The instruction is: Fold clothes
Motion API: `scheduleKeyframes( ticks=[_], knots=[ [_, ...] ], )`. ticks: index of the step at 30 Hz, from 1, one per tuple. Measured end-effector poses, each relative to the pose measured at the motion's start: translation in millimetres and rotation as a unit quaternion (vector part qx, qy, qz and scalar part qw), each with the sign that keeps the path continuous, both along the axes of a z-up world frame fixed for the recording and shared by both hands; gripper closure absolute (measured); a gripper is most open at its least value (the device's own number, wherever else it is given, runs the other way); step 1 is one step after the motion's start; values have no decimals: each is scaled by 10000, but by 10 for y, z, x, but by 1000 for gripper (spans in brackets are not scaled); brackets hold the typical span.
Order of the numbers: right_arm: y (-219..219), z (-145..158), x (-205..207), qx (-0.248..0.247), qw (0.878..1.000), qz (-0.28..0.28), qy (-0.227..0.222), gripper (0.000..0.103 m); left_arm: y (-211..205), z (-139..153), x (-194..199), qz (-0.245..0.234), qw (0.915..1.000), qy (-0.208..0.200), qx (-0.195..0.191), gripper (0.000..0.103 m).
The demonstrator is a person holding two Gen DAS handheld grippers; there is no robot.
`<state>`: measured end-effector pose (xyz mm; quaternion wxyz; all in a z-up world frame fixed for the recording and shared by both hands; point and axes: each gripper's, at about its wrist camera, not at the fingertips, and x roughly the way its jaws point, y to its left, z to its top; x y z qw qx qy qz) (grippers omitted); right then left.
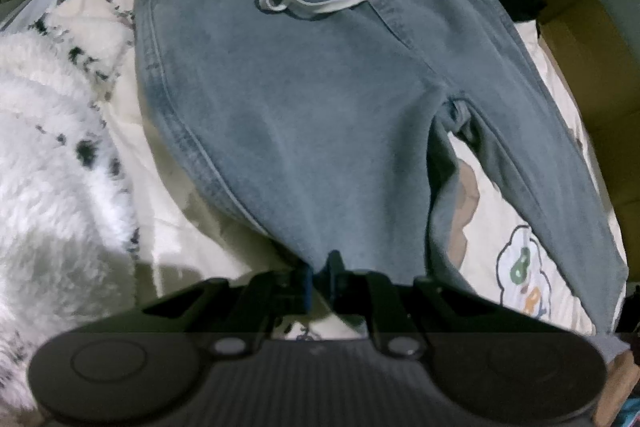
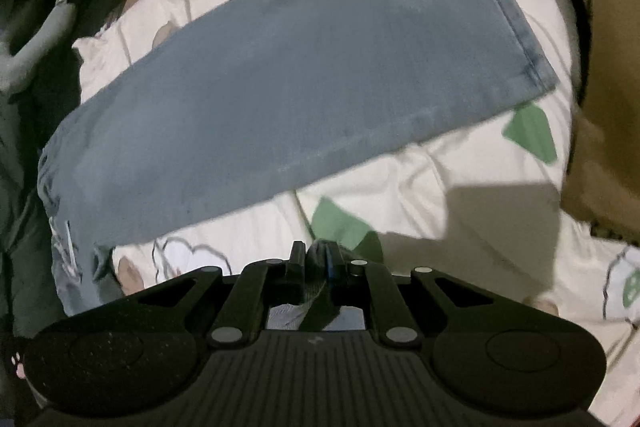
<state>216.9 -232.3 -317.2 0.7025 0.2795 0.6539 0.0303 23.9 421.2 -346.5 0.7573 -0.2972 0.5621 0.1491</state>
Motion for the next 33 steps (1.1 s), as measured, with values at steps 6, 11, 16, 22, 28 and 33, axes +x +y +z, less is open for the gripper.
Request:
scheduleKeyframes(
  ticks=[6,11,16,22,28,33],
  knots=[
    [-38,-166,151,-147,9991,-221,-332,94,-11,-9,50,122,9999,18,-35,95],
    [-142,-186,125,-394,9953,-597,-651,83,-28,-14,89,188,9998,22,-31,94],
    [-174,-138,-36,-220,9967,-462,-629,59,-8,-78,62,320,9994,84,-101,92],
    [-77,-260,-342,-234,9991,-96,-330,59,8,-121,2,446,9988,100,-154,89],
    [57,-474,-673,-151,9999,-29,-76,59,31,-95,-34,363,9992,80,-164,87],
    [105,-610,-857,-77,9998,-158,16,59,46,-83,-43,325,9993,76,-161,87]
  ],
)
